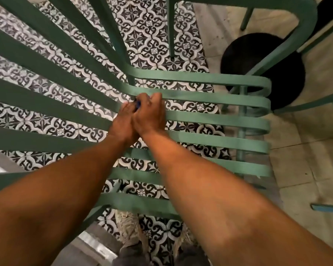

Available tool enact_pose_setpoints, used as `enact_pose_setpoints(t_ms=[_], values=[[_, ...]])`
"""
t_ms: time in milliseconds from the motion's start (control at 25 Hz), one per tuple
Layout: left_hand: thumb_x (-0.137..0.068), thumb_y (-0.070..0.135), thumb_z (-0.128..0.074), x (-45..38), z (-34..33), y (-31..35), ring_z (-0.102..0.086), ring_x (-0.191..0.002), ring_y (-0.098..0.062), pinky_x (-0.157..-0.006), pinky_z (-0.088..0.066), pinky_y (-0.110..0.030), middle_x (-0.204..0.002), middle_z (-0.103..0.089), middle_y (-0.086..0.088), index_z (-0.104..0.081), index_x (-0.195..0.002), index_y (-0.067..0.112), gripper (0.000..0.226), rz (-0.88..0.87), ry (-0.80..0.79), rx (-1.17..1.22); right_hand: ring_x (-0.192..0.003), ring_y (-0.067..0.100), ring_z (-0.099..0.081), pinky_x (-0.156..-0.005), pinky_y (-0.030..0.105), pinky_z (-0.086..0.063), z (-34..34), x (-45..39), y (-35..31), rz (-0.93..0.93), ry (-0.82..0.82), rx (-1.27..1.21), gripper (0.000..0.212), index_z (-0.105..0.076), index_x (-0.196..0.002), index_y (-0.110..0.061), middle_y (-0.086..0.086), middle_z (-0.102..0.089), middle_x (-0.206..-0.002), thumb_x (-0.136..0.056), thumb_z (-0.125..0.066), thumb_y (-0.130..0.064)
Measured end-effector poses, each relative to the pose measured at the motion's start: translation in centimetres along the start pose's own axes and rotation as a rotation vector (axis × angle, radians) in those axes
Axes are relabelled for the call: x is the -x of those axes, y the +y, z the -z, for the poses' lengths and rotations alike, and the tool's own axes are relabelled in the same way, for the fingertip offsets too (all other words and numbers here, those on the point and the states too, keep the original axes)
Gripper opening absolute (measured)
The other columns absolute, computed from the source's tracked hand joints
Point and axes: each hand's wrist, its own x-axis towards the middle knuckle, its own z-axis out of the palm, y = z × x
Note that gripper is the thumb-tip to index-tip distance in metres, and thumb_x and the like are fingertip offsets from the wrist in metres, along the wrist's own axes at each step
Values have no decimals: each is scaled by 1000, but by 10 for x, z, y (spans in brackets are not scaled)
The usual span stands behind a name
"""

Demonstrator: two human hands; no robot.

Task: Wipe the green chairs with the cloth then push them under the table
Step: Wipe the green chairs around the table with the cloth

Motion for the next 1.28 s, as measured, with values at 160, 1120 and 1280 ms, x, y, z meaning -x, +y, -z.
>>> enact_pose_setpoints(t_ms=[160,1120,1280], values=[[-98,37,-44,-2,-9,-5,-30,-133,-30,-111,-32,-43,-143,-42,-12,-37,-144,15,51,17,-20,-67,-97,28,-52,-76,38,-49,38,-25,40,114,2,95,25,-55,-113,-16,11,-50,-112,-89,-52,-25],[-99,48,-25,138,187,335,10,-148,-26,-118,3,-51,-161,10,-9,-4,-154,23,64,-686,-394,-247,-126,33,-40,-100,38,-37,416,285,96,-790,67,290,42,-43,-137,-12,14,-40,-138,-96,-42,-12],[-98,51,-26,204,227,458,6,-148,-28,-118,1,-53,-162,5,-9,-4,-154,24,65,-975,-362,-324,-122,30,-41,-101,36,-37,506,391,114,-1023,205,343,47,-41,-138,-12,13,-41,-133,-91,-46,-14]])
